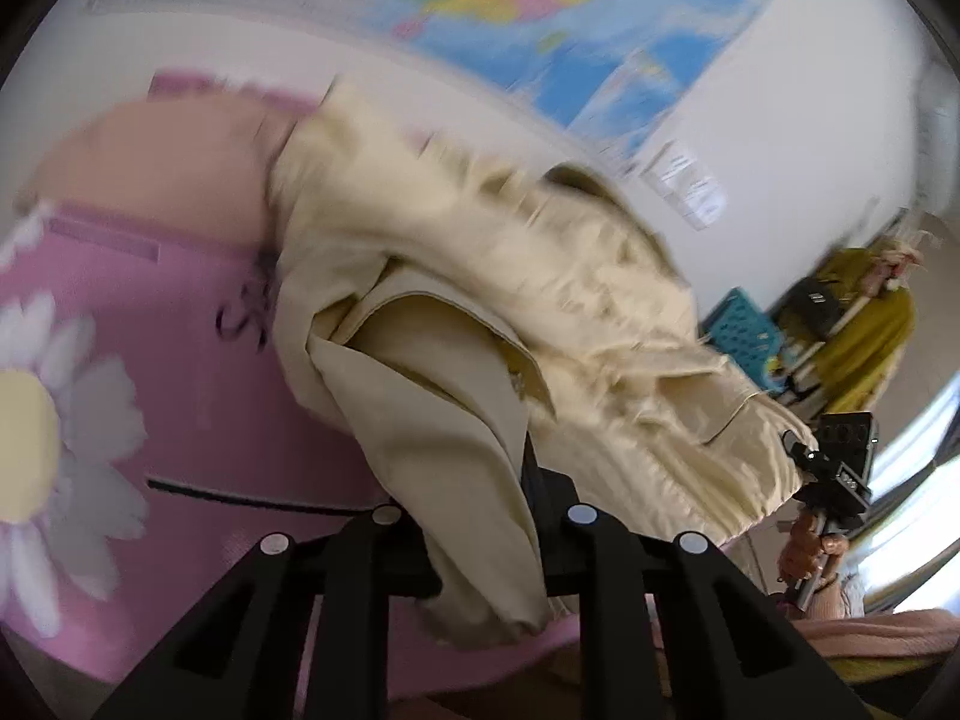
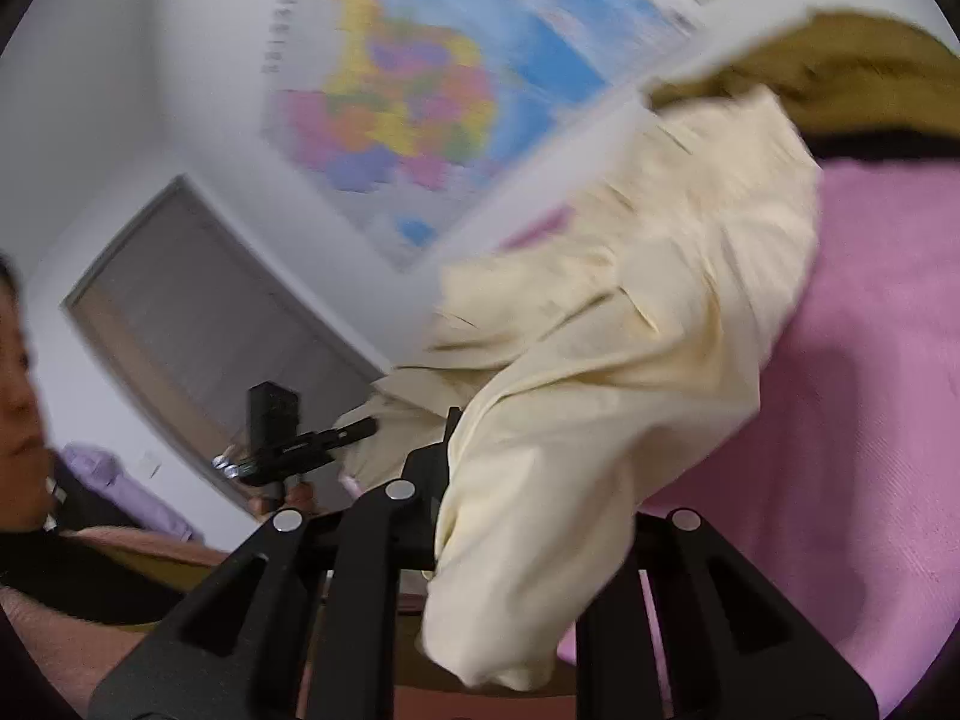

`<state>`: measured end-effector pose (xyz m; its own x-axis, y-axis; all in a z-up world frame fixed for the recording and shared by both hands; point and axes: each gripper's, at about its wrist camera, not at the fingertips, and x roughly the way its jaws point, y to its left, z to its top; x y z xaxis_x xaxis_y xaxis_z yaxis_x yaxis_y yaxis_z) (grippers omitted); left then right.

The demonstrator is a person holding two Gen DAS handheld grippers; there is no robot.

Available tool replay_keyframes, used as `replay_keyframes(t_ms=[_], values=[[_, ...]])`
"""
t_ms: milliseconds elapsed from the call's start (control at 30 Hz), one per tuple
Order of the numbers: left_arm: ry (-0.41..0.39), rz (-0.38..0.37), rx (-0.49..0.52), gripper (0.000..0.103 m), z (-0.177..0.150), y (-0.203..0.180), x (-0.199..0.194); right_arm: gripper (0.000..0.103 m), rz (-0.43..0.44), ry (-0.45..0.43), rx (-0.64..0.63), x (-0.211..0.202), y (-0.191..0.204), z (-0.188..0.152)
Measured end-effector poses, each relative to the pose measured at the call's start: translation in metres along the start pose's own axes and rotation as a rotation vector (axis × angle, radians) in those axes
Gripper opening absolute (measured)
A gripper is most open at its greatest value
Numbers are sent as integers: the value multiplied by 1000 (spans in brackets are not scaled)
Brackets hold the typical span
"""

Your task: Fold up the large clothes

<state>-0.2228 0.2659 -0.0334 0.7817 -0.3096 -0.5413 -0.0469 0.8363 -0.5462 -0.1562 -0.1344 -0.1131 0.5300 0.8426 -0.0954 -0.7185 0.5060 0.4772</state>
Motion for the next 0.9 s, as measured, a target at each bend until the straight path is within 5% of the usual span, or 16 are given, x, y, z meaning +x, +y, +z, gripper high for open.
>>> replay_keyframes(t_ms=[133,300,400,900], values=[[-34,-46,13,19,1,-3,-30,17,43,-21,-21,-21,19,-4],[67,-17,-24,20,-13,11,-11,19,-26,63,51,-10,5,-24],[68,-26,-47,20,-13,18,-11,19,-21,28,53,-14,10,-23],[45,-36,-33,21,84,3,-15,18,-41,-105,31,-3,10,87]])
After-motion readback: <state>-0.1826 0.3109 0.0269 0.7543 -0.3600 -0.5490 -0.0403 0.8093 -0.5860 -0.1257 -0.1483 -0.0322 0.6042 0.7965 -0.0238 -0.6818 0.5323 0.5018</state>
